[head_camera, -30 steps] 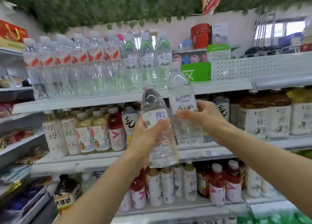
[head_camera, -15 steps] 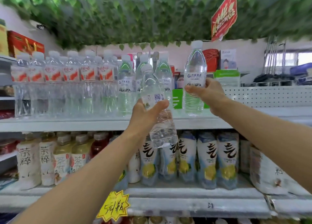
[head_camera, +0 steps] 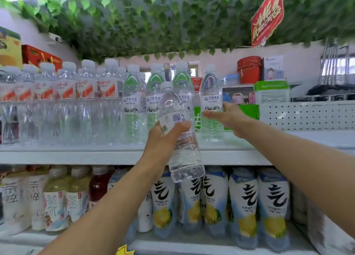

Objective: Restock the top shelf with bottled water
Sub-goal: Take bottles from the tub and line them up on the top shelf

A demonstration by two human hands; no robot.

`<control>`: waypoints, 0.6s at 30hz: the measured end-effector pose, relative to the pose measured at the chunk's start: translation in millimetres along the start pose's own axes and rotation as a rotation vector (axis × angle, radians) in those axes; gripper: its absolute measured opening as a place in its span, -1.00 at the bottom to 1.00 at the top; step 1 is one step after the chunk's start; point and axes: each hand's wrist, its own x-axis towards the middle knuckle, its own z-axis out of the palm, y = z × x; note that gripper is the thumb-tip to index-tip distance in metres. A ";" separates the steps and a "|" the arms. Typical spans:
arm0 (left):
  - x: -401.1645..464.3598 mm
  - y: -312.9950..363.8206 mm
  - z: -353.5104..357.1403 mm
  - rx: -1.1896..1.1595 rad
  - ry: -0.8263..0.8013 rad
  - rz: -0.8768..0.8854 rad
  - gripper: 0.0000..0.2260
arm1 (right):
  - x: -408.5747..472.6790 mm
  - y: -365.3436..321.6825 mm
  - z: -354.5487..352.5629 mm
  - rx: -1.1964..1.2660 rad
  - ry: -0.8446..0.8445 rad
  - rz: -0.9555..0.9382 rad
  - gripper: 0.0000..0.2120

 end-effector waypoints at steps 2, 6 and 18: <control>-1.0 1.1 1.0 0.012 0.001 0.006 -0.33 | 5.3 1.2 5.1 -0.013 0.009 0.010 -0.56; -1.8 3.5 1.2 0.029 -0.021 -0.002 -0.43 | 10.4 -0.4 16.7 -0.039 0.007 0.043 -0.55; -10.0 9.9 2.3 0.022 -0.048 0.006 -0.60 | -21.5 -20.5 22.5 -0.207 0.250 -0.214 -0.51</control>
